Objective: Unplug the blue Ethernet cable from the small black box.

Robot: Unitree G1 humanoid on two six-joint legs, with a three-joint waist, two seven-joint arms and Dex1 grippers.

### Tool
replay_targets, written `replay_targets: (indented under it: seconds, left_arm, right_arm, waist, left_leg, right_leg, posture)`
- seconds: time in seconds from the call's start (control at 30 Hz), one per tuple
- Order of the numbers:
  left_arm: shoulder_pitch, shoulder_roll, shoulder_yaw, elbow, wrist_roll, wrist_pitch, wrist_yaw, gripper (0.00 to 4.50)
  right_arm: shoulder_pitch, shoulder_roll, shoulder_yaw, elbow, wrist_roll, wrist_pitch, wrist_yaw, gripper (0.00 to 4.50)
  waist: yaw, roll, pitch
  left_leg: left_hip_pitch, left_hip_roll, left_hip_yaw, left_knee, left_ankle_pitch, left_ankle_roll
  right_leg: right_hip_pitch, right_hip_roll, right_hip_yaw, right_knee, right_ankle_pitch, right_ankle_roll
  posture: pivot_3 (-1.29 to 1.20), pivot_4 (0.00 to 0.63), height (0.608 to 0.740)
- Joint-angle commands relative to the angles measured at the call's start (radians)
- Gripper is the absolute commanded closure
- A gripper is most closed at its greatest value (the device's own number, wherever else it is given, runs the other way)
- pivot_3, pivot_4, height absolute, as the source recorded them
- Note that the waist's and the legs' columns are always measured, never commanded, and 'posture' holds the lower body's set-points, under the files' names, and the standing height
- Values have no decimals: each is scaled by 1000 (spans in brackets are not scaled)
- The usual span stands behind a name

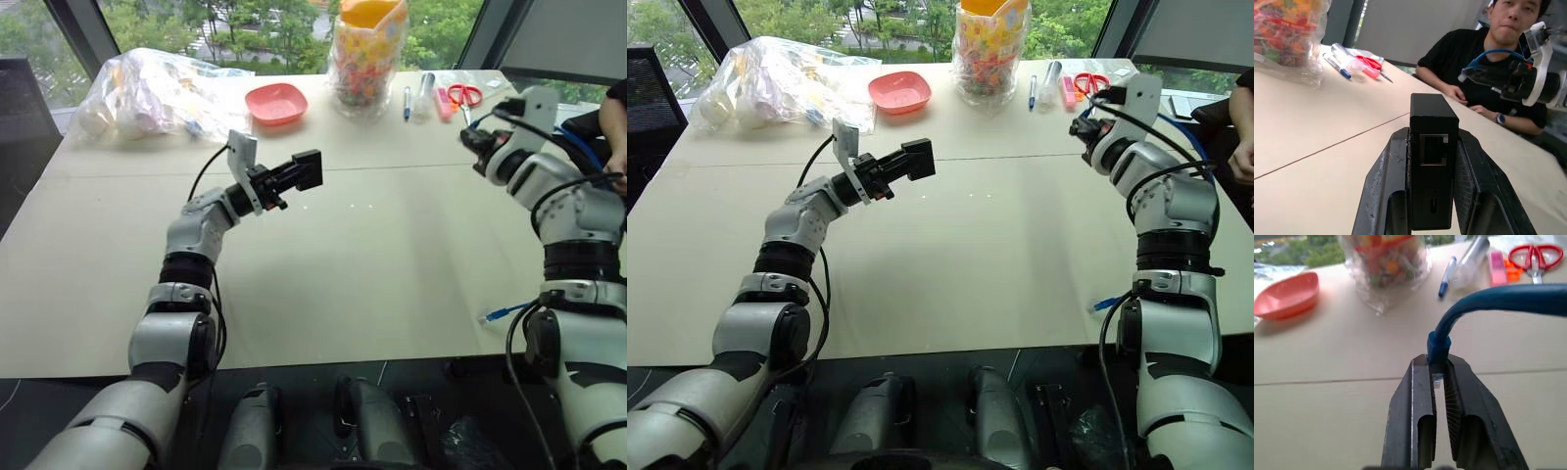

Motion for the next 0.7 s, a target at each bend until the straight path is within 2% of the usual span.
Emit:
replay_targets:
  seconds: [0.03, 0.1, 0.17, 0.27, 0.3, 0.33, 0.47, 0.6, 0.67, 0.7]
  left_arm:
    - [-20, -51, -29, 30, 60, -158, 80, 3996]
    - [-42, -77, -36, 85, 87, -220, 118, 3996]
    - [-69, -97, -45, 145, 107, -264, 134, 3996]
    - [-105, -115, -63, 226, 143, -335, 148, 3996]
    - [-120, -119, -67, 256, 159, -364, 166, 3996]
    - [-131, -121, -69, 279, 171, -385, 178, 3996]
    - [-189, -147, -72, 393, 212, -470, 242, 3996]
    - [-210, -170, -88, 472, 258, -520, 299, 3996]
    - [-215, -185, -93, 504, 279, -528, 332, 2958]
    - [-217, -190, -92, 515, 283, -525, 335, 2710]
  right_arm:
    - [-45, 33, -6, 76, -55, -63, 19, 3635]
    - [-47, 44, -9, 117, -83, -94, 21, 2892]
    - [-43, 47, -15, 145, -104, -103, 15, 1813]
    - [-10, 45, -18, 97, -112, -29, 18, 324]
    - [24, 45, -25, 25, -92, 39, 18, 17]
    - [48, 46, -32, -28, -78, 87, 17, 17]
    - [311, 99, -78, -596, 76, 361, -20, 17]
    - [444, 172, -122, -877, 115, 424, -104, 17]
    - [484, 217, -152, -955, 127, 432, -149, 0]
    - [494, 233, -163, -978, 127, 430, -165, 0]
  waist:
    - [1, 0, 0]
    - [1, 0, 0]
    - [2, 0, 0]
    - [1, 0, 0]
    - [1, 0, 0]
    - [1, 0, 0]
    - [7, 0, 0]
    - [4, 0, 0]
    - [4, 0, 0]
    - [4, 0, 0]
  left_leg:
    - [0, 0, 0, 0, 0, 0]
    - [0, 0, 0, 1, 0, 0]
    - [0, 0, 0, 1, 0, 0]
    - [0, -1, 0, 1, 0, 0]
    - [0, -1, 0, 1, 0, 0]
    - [0, -1, 0, 1, 0, 0]
    - [-1, 1, -4, 0, -1, 1]
    - [-2, 3, -4, 1, -1, 2]
    - [-2, 3, -5, 2, -1, 2]
    - [-1, 3, -5, 2, -1, 2]
  right_leg:
    - [0, 0, 0, 0, 0, 0]
    - [0, -1, 0, 0, 0, 1]
    - [0, -1, 0, 0, 0, 2]
    - [0, -1, 0, 0, -2, 4]
    - [0, -1, 0, 0, -2, 5]
    - [0, -1, 0, 0, -2, 4]
    - [0, -1, -1, 0, -3, 5]
    - [-1, -1, -1, -1, -3, 6]
    - [0, -2, -1, -1, -2, 6]
    - [0, -2, -1, -1, -2, 6]
  posture:
    - [0, 150, 740]
    - [0, 150, 740]
    - [0, 150, 740]
    - [0, 150, 740]
    - [0, 150, 740]
    - [0, 150, 740]
    - [0, 150, 740]
    - [0, 150, 740]
    - [0, 150, 740]
    - [0, 150, 740]
